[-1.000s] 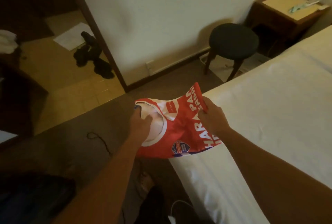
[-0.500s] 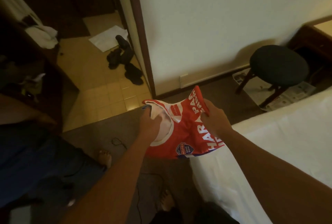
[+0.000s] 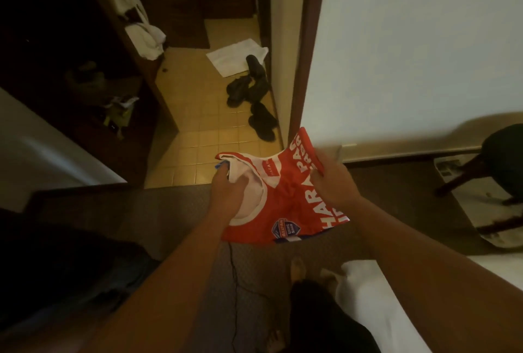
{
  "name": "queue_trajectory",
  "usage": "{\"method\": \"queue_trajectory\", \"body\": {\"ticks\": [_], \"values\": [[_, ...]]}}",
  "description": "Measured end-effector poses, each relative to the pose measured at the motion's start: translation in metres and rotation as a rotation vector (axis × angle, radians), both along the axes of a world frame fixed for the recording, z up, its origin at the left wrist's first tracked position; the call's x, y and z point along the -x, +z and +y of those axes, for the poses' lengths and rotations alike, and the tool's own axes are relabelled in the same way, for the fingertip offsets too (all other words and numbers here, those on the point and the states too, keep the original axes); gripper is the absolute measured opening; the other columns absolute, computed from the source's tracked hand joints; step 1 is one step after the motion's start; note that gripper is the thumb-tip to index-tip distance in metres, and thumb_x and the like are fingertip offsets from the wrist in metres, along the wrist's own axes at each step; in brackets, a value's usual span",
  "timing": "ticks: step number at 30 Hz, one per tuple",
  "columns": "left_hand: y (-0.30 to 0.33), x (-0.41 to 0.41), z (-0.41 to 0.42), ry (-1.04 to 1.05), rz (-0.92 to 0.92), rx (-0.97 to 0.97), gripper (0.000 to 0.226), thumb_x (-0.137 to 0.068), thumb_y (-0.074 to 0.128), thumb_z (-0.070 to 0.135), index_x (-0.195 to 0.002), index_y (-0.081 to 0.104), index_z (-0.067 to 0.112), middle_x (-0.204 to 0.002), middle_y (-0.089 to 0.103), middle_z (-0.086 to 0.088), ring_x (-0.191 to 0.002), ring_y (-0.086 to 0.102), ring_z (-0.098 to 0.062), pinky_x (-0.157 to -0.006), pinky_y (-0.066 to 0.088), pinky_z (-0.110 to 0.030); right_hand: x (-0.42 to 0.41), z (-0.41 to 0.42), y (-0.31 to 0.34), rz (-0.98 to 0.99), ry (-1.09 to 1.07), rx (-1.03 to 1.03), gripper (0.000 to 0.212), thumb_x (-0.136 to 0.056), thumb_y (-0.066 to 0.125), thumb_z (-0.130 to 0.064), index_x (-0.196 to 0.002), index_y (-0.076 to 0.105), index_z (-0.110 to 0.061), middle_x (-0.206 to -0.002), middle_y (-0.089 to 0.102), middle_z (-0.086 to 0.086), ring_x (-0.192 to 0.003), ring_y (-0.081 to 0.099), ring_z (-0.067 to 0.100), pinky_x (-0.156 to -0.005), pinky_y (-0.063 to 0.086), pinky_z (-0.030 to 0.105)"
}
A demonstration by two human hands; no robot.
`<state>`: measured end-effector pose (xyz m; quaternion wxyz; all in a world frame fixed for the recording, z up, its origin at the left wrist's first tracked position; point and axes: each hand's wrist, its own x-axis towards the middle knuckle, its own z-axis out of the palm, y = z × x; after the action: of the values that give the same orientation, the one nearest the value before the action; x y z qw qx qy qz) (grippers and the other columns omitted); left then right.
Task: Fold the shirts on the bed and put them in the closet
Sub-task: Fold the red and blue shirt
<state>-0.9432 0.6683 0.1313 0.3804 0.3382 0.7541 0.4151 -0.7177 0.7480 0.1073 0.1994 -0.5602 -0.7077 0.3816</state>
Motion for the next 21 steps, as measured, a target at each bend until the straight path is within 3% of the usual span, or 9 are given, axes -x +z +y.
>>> {"method": "queue_trajectory", "body": {"ticks": [2, 4, 8, 12, 16, 21], "values": [[-0.004, 0.016, 0.022, 0.042, 0.000, -0.001, 0.030, -0.099, 0.061, 0.012, -0.129, 0.057, 0.019, -0.108, 0.058, 0.007, -0.090, 0.055, -0.009, -0.070, 0.042, -0.022, 0.019, 0.029, -0.003, 0.007, 0.046, -0.020, 0.036, -0.106, 0.047, -0.030, -0.142, 0.046, -0.029, -0.111, 0.066, -0.013, -0.095, 0.068, 0.004, -0.085, 0.057, 0.031], [-0.010, 0.031, 0.050, 0.094, -0.011, -0.001, 0.032, -0.099, 0.062, 0.013, -0.131, 0.058, 0.015, -0.111, 0.059, 0.004, -0.099, 0.056, -0.015, -0.082, 0.041, -0.028, 0.037, 0.066, -0.008, -0.001, 0.087, -0.012, 0.040, -0.106, 0.047, -0.031, -0.146, 0.042, -0.030, -0.117, 0.064, -0.013, -0.099, 0.066, 0.006, -0.086, 0.055, 0.031], [-0.010, 0.052, 0.109, 0.180, -0.014, 0.017, 0.035, -0.101, 0.059, 0.012, -0.135, 0.057, 0.012, -0.118, 0.060, 0.001, -0.107, 0.056, -0.019, -0.088, 0.040, -0.032, 0.062, 0.136, -0.011, -0.041, 0.152, -0.007, 0.043, -0.106, 0.045, -0.035, -0.148, 0.037, -0.030, -0.114, 0.065, -0.010, -0.091, 0.066, 0.006, -0.078, 0.053, 0.024], [-0.006, 0.070, 0.170, 0.231, 0.015, 0.001, 0.033, -0.101, 0.055, 0.008, -0.133, 0.059, 0.011, -0.111, 0.060, 0.005, -0.109, 0.059, -0.022, -0.080, 0.043, -0.028, 0.087, 0.208, -0.006, -0.051, 0.212, 0.047, 0.045, -0.106, 0.044, -0.032, -0.150, 0.035, -0.030, -0.117, 0.063, -0.006, -0.091, 0.066, 0.010, -0.082, 0.057, 0.031], [-0.001, 0.088, 0.213, 0.286, 0.011, 0.009, 0.040, -0.103, 0.053, 0.011, -0.143, 0.052, 0.012, -0.123, 0.056, 0.003, -0.111, 0.052, -0.016, -0.089, 0.040, -0.032, 0.113, 0.267, -0.003, -0.048, 0.251, 0.038, 0.046, -0.106, 0.043, -0.032, -0.151, 0.035, -0.031, -0.125, 0.066, 0.000, -0.099, 0.069, 0.017, -0.089, 0.059, 0.042], [-0.004, 0.126, 0.269, 0.345, 0.024, 0.036, 0.042, -0.103, 0.054, 0.016, -0.145, 0.052, 0.013, -0.137, 0.060, -0.005, -0.120, 0.055, -0.023, -0.096, 0.044, -0.038, 0.153, 0.332, -0.001, -0.042, 0.295, 0.032, 0.048, -0.105, 0.043, -0.033, -0.151, 0.031, -0.039, -0.120, 0.067, -0.001, -0.097, 0.070, 0.018, -0.090, 0.059, 0.047]]}}
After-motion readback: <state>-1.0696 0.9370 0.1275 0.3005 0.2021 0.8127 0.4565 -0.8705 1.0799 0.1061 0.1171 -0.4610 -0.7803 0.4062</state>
